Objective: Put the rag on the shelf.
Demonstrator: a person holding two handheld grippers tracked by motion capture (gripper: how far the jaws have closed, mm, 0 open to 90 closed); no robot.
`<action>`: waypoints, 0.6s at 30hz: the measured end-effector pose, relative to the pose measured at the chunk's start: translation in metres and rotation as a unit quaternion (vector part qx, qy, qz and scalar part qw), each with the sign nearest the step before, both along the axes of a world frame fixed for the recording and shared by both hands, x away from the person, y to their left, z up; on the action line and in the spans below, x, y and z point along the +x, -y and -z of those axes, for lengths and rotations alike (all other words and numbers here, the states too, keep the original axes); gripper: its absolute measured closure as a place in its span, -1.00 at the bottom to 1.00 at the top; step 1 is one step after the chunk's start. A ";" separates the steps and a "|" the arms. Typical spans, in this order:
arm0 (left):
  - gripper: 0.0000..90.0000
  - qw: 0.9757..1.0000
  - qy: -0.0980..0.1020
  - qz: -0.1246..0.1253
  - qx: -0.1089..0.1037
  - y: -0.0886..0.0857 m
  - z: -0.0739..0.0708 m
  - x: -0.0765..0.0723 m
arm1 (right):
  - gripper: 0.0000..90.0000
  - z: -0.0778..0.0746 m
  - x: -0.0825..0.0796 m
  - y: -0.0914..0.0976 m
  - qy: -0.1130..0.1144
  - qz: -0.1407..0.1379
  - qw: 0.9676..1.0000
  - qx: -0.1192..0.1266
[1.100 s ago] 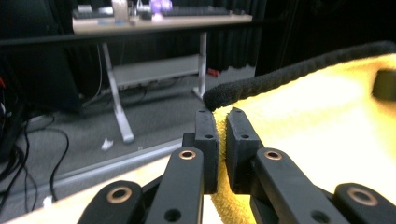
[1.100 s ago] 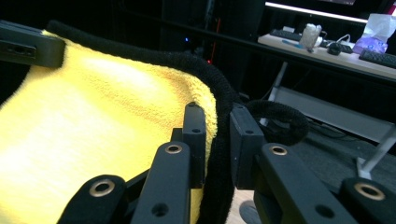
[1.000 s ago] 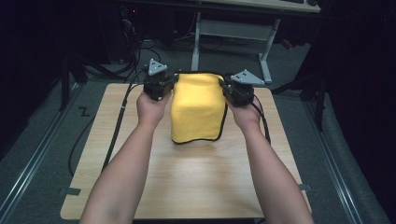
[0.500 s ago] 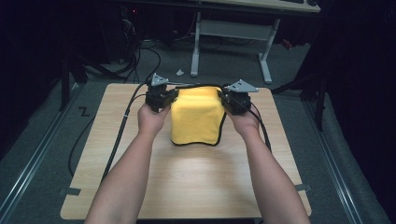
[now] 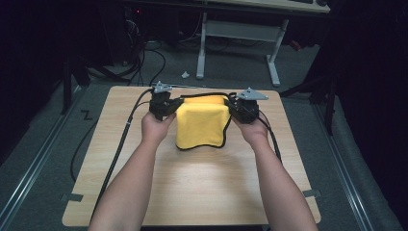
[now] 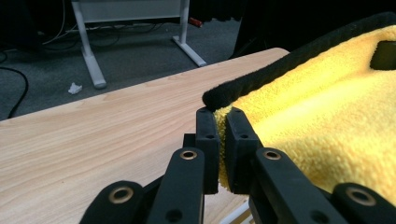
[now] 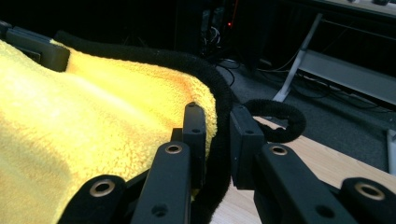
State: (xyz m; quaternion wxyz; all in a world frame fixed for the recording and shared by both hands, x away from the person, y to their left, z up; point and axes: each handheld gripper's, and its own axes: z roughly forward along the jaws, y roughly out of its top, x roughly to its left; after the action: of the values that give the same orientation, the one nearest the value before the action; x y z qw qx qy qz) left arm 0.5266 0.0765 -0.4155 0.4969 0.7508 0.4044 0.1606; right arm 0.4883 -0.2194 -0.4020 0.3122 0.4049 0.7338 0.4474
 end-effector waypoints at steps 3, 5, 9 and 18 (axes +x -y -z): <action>0.90 1.000 -0.009 0.000 -0.010 -0.003 0.006 -0.001 | 0.77 0.001 0.000 0.000 -0.006 -0.003 1.000 0.003; 0.90 1.000 -0.012 0.002 -0.010 -0.003 0.010 -0.001 | 0.78 0.004 0.001 0.000 -0.010 -0.006 1.000 0.002; 0.90 1.000 -0.018 0.001 -0.019 -0.004 0.014 -0.001 | 0.77 0.006 0.003 0.001 -0.017 -0.006 1.000 0.011; 0.90 0.999 -0.026 0.007 -0.018 -0.004 0.025 -0.004 | 0.77 0.011 0.005 0.002 -0.024 -0.004 0.999 0.030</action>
State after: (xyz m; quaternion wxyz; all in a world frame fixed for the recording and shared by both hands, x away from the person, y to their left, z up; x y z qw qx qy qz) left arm 0.5230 0.0806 -0.4405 0.5004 0.7486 0.4151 0.1301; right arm 0.4929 -0.2213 -0.4135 0.2803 0.4219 0.7290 0.4604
